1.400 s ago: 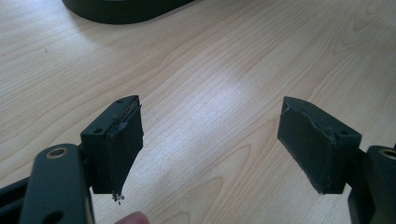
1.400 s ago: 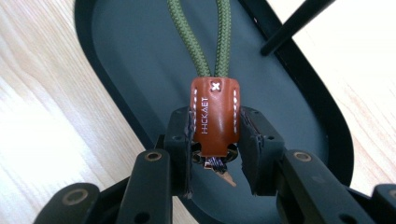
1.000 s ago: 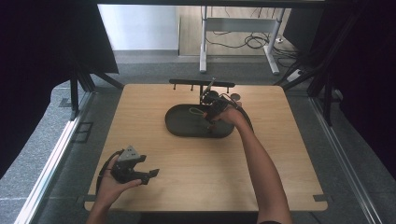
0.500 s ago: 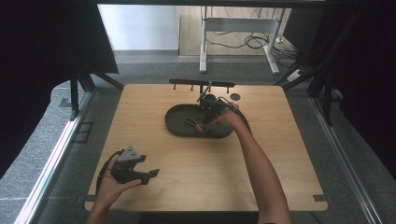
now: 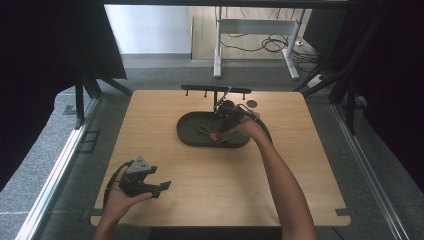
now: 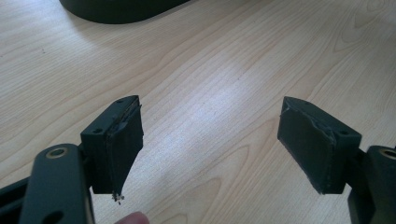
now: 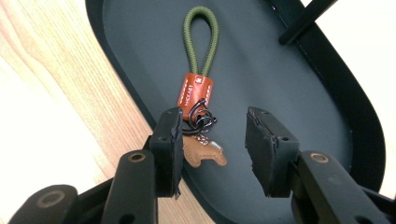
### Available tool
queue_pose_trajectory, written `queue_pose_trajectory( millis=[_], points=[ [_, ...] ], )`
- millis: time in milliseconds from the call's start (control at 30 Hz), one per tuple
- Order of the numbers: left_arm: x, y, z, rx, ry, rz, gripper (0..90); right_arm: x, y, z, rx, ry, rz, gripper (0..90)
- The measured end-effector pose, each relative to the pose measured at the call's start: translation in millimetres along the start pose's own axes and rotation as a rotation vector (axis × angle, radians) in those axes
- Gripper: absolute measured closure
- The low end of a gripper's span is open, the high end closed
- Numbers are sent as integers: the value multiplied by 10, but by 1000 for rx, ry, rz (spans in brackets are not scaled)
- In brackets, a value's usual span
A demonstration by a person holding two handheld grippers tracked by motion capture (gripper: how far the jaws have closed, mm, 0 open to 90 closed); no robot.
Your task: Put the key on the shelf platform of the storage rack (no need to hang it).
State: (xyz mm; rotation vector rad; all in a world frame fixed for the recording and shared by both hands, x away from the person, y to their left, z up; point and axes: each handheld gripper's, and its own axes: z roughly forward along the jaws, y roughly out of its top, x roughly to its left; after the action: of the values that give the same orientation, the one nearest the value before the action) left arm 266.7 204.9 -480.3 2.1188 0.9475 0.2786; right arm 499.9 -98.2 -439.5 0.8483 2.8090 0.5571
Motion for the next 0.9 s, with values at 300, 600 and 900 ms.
queue_pose_trajectory(
  millis=[300,600,900],
  points=[
    [-18,13,-4,-3,11,4,227,133,-145,-240,-54,7,-2,556],
    [-49,36,17,6,16,10,227,278,-446,-469,-113,10,-2,514],
    [-98,43,97,29,13,20,227,443,-929,-626,-174,20,-4,506]
  ],
)
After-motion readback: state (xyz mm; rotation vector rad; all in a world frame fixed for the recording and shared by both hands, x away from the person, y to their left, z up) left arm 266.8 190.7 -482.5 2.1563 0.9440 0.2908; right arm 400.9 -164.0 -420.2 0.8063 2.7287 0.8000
